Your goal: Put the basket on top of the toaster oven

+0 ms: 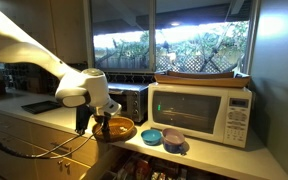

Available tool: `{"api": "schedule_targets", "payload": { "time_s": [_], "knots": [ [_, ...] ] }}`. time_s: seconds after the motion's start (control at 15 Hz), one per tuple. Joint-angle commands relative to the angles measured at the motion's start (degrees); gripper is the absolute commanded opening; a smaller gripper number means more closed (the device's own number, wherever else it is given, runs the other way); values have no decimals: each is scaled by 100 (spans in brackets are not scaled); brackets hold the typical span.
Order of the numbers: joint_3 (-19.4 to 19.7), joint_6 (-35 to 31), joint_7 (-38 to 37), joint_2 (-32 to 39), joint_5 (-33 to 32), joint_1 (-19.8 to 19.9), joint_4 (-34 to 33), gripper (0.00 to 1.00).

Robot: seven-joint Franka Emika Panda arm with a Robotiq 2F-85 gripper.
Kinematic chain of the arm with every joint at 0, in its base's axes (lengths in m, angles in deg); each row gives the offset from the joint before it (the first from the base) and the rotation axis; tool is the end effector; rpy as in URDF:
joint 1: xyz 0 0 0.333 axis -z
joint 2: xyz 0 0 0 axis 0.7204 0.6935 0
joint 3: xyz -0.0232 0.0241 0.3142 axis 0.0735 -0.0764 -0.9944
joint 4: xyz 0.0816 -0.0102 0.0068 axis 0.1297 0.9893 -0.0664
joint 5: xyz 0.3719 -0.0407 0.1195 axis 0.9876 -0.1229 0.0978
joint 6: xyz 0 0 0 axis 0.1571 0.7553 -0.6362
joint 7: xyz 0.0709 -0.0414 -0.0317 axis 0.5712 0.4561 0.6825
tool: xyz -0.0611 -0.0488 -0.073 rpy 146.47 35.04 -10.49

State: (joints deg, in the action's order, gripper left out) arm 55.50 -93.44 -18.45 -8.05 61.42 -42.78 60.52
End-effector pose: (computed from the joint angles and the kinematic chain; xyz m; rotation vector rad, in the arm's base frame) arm 0.4109 -0.1559 0.3524 -2.6809 0.8877 -0.3752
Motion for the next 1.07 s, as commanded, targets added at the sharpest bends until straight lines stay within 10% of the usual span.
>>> {"api": "schedule_targets", "payload": {
  "time_s": [0.0, 1.0],
  "knots": [
    [-181, -800, -245, 483, 335, 42, -87, 100],
    [-193, -864, -152, 903, 772, -226, -333, 0]
  ]
}}
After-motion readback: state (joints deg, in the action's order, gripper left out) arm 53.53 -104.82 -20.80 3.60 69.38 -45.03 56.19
